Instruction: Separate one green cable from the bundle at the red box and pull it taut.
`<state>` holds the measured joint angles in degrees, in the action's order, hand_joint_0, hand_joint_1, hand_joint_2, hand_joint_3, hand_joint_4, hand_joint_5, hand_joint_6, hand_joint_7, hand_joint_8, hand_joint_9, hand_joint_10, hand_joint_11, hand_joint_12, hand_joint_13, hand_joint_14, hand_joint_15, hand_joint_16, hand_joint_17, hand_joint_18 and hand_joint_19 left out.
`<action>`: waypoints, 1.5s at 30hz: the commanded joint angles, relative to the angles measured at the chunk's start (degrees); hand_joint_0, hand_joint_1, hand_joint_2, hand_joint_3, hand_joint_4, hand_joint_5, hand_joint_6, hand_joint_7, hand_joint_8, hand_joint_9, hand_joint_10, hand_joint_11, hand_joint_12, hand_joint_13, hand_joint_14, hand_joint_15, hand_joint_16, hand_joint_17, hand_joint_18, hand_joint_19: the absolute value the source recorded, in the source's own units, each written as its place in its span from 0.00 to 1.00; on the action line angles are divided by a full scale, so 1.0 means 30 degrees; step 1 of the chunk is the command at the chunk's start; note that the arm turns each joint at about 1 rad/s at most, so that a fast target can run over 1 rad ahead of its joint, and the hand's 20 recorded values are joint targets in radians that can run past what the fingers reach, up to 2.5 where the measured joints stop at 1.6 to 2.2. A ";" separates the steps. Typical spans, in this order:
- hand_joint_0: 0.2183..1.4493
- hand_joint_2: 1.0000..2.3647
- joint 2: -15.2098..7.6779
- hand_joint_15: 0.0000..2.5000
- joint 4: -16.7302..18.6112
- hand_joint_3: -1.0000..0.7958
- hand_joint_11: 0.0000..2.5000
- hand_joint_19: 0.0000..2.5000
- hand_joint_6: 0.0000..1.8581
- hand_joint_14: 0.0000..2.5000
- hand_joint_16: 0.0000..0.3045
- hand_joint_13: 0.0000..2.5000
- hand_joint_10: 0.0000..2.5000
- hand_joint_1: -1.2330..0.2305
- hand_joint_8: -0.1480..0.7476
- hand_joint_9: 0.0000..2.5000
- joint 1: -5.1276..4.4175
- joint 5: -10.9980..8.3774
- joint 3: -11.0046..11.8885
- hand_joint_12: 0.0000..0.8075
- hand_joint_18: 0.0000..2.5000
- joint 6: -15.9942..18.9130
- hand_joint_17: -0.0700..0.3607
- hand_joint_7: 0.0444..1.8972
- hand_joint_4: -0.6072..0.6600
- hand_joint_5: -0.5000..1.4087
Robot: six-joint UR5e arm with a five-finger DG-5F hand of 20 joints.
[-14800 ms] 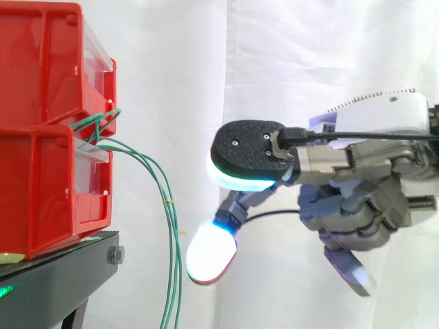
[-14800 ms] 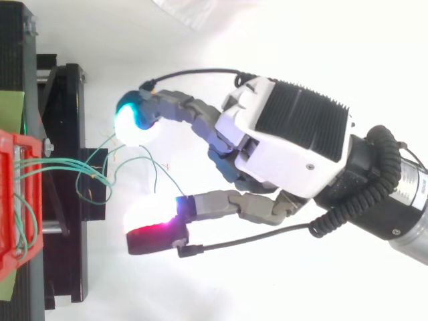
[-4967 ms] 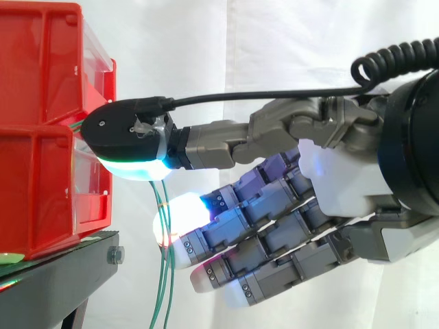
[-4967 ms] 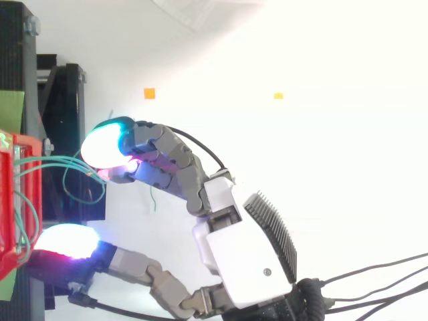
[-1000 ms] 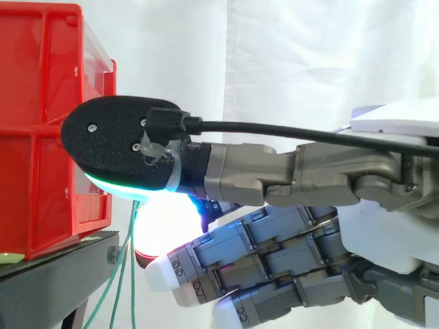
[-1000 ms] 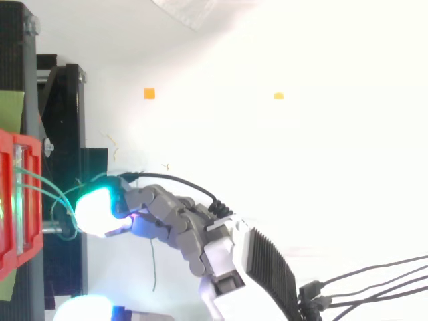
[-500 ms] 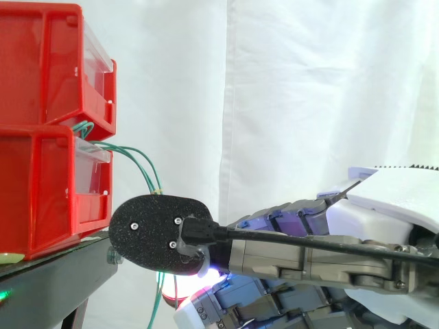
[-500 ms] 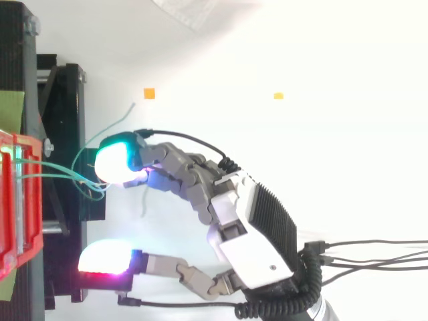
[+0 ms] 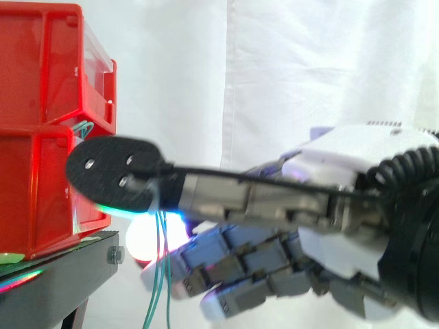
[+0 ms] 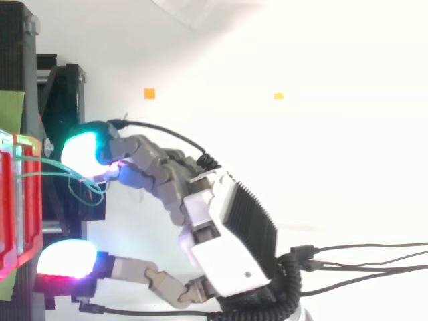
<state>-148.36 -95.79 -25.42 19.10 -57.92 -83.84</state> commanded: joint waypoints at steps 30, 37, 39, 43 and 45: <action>0.17 0.00 -0.2109 0.19 1.0982 0.28 0.21 0.24 0.27 0.01 0.23 0.22 0.01 0.34 0.57 0.30 -0.0901 -0.4373 0.0441 0.52 0.21 -0.8732 0.53 0.78 0.77 0.23; 0.16 0.00 -0.2080 0.19 1.2798 0.28 0.21 0.24 0.27 0.01 0.23 0.22 0.01 0.34 0.57 0.30 -0.1018 -0.4637 0.0236 0.53 0.22 -1.0460 0.53 0.79 0.77 0.23; 0.16 0.00 -0.1523 0.19 1.3706 0.28 0.21 0.24 0.28 0.01 0.23 0.22 0.01 0.34 0.57 0.30 -0.1018 -0.5252 -0.0526 0.52 0.22 -1.1193 0.53 0.78 0.77 0.23; 0.16 0.00 -0.0820 0.19 1.3765 0.28 0.21 0.24 0.28 0.01 0.23 0.22 0.01 0.34 0.57 0.30 -0.1048 -0.5808 -0.1346 0.52 0.22 -1.1251 0.54 0.78 0.77 0.23; 0.16 0.00 -0.0586 0.19 1.3589 0.28 0.21 0.25 0.28 0.01 0.23 0.22 0.01 0.34 0.57 0.30 -0.1077 -0.5838 -0.1522 0.53 0.22 -1.1310 0.53 0.78 0.77 0.23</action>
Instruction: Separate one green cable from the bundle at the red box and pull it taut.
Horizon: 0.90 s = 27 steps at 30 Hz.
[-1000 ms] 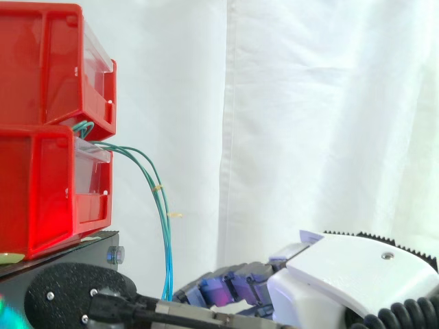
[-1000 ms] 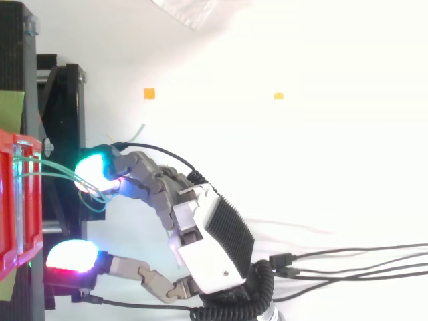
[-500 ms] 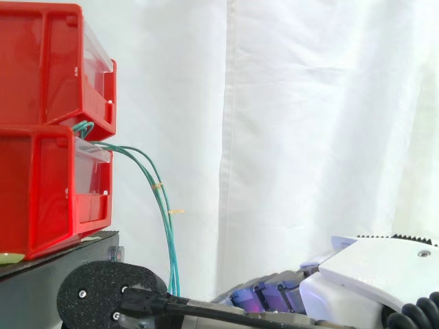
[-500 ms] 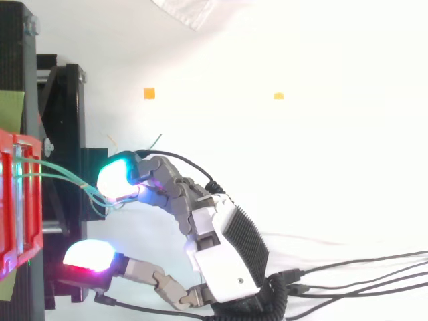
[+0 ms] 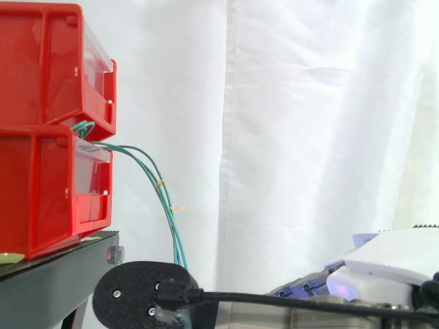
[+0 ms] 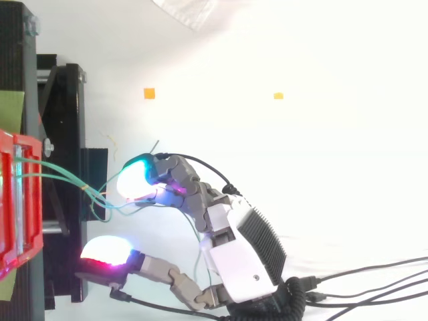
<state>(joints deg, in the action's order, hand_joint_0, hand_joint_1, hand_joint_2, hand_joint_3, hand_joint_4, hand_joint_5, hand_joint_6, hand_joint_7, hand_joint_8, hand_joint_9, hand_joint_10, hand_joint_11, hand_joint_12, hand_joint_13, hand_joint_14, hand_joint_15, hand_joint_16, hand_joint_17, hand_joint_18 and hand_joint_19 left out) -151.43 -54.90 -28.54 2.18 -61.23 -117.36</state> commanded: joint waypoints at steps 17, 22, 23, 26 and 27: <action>0.16 0.00 0.0556 0.19 -0.3381 0.28 0.21 0.25 0.27 0.01 0.23 0.22 0.01 0.34 0.57 0.30 0.0080 0.5779 -0.0126 0.52 0.22 0.1854 0.53 0.79 0.77 0.23; 0.16 0.00 0.0585 0.19 -0.4230 0.28 0.21 0.25 0.27 0.01 0.23 0.22 0.01 0.34 0.57 0.30 0.0080 0.6541 0.0518 0.52 0.22 0.2352 0.53 0.78 0.77 0.23; 0.16 0.00 0.0556 0.19 -0.4406 0.28 0.21 0.25 0.27 0.01 0.23 0.22 0.01 0.34 0.57 0.30 0.0138 0.6746 0.0577 0.52 0.22 0.2879 0.53 0.78 0.77 0.23; 0.17 0.00 0.0556 0.19 -0.4845 0.28 0.21 0.25 0.27 0.01 0.23 0.22 0.01 0.34 0.56 0.30 0.0226 0.6892 0.0577 0.52 0.21 0.3465 0.53 0.76 0.80 0.23; 0.16 0.00 0.0556 0.19 -0.5490 0.28 0.21 0.25 0.27 0.01 0.23 0.22 0.01 0.34 0.57 0.30 0.0226 0.6951 0.0577 0.52 0.22 0.4022 0.53 0.71 0.80 0.23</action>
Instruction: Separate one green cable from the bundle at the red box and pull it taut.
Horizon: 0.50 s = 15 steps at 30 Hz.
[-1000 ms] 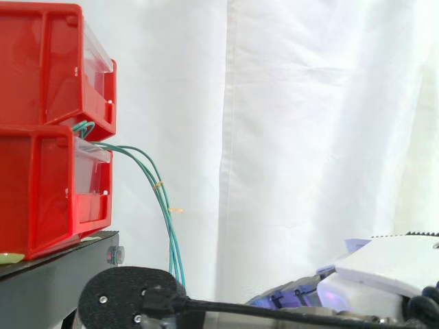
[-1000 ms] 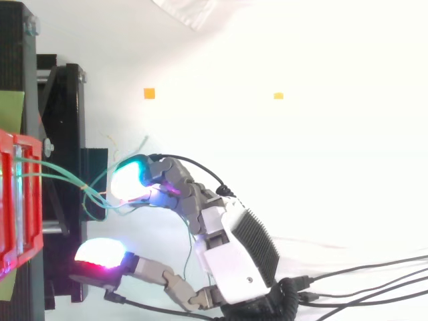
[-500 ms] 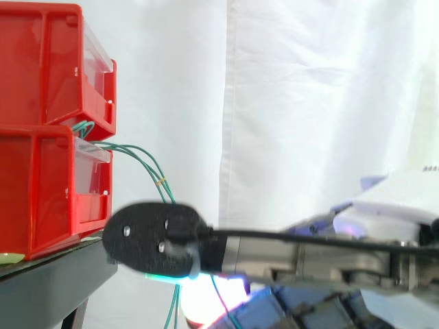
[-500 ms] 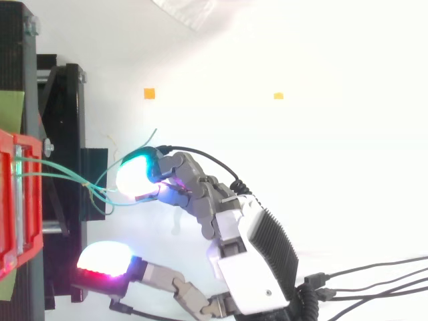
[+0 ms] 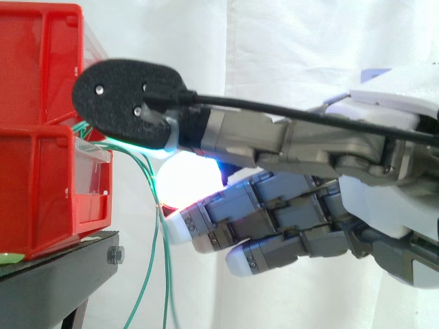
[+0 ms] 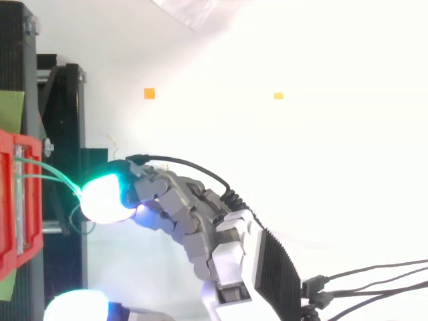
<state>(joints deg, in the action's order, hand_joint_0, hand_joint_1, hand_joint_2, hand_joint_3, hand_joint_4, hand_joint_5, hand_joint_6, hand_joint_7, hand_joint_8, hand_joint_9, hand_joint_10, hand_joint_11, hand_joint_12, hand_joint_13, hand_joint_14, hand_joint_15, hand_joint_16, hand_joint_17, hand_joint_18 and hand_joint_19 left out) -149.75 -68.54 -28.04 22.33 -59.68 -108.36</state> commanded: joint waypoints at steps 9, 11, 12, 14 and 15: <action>0.16 0.00 -0.0005 0.19 -0.2201 0.28 0.21 0.25 0.27 0.01 0.24 0.22 0.01 0.34 0.57 0.30 0.0177 0.1053 -0.0262 0.52 0.22 0.2780 0.54 0.54 0.82 0.21; 0.16 0.00 -0.0005 0.19 -0.2553 0.28 0.20 0.25 0.27 0.01 0.24 0.22 0.01 0.34 0.57 0.30 0.0265 0.1228 -0.0438 0.52 0.22 0.3219 0.54 0.53 0.81 0.21; 0.16 0.00 -0.0005 0.19 -0.2846 0.28 0.21 0.25 0.27 0.01 0.24 0.22 0.01 0.34 0.57 0.30 0.0324 0.1287 -0.0614 0.53 0.22 0.3600 0.54 0.52 0.81 0.20; 0.16 0.00 -0.0005 0.19 -0.3021 0.28 0.21 0.24 0.27 0.01 0.24 0.22 0.01 0.34 0.57 0.30 0.0353 0.1346 -0.0760 0.53 0.22 0.3893 0.54 0.51 0.81 0.20; 0.16 0.00 0.0025 0.19 -0.3109 0.28 0.20 0.25 0.27 0.01 0.24 0.22 0.01 0.34 0.57 0.30 0.0382 0.1404 -0.0936 0.53 0.22 0.4069 0.54 0.51 0.81 0.20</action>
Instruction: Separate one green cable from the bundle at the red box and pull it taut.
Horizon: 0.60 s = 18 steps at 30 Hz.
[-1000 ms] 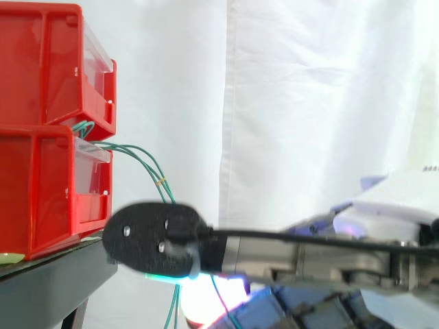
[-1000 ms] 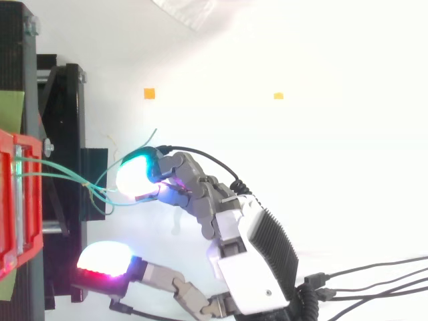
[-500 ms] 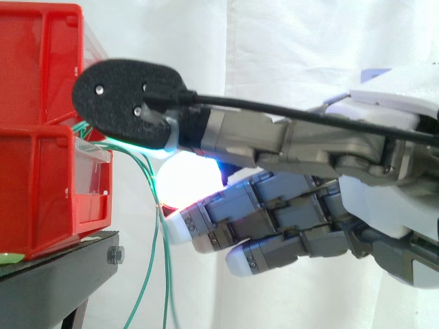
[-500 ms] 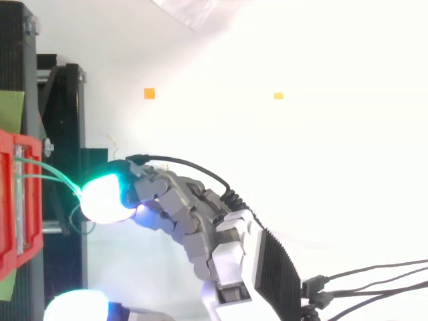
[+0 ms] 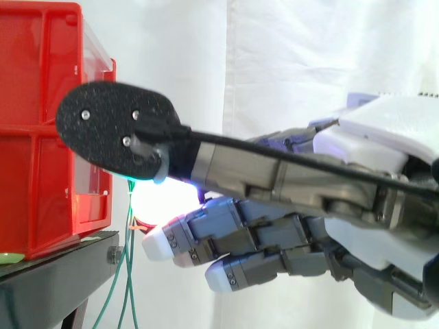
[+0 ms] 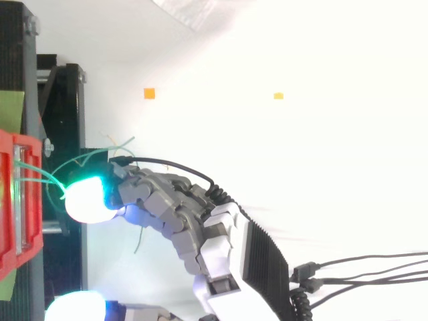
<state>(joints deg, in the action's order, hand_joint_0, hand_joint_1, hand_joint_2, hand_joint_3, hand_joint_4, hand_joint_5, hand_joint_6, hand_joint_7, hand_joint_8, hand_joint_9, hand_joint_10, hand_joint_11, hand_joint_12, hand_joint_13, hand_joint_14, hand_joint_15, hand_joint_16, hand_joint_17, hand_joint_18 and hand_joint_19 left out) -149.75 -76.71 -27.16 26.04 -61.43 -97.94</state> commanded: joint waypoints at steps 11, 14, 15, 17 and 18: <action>0.16 0.00 -0.0004 0.19 0.0345 0.28 0.21 0.25 0.27 0.01 0.24 0.22 0.01 0.34 0.57 0.30 0.0676 0.0726 -0.2023 0.53 0.22 0.1621 0.54 0.50 0.80 0.20; 0.16 0.00 -0.0004 0.19 0.0199 0.28 0.20 0.25 0.27 0.01 0.24 0.22 0.01 0.34 0.57 0.30 0.0939 0.1194 -0.2023 0.53 0.22 0.2090 0.54 0.50 0.80 0.20; 0.16 0.00 -0.0004 0.19 0.0199 0.28 0.20 0.24 0.27 0.01 0.24 0.22 0.01 0.34 0.57 0.30 0.0998 0.1194 -0.2023 0.53 0.22 0.2090 0.54 0.50 0.80 0.20; 0.16 0.00 -0.0004 0.19 -0.0006 0.28 0.20 0.25 0.27 0.01 0.24 0.22 0.01 0.34 0.57 0.30 0.1056 0.1458 -0.1847 0.53 0.22 0.2148 0.54 0.50 0.80 0.20; 0.16 0.00 -0.0004 0.19 -0.0475 0.28 0.20 0.25 0.27 0.01 0.24 0.22 0.01 0.34 0.57 0.30 0.1261 0.1927 -0.1642 0.53 0.22 0.2383 0.54 0.50 0.80 0.20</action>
<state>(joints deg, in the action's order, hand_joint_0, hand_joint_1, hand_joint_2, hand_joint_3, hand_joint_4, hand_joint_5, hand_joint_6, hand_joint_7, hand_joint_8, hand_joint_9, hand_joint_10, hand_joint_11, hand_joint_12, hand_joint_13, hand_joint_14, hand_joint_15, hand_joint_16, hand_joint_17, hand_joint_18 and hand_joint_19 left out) -149.76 -76.39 -24.28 29.77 -67.19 -91.83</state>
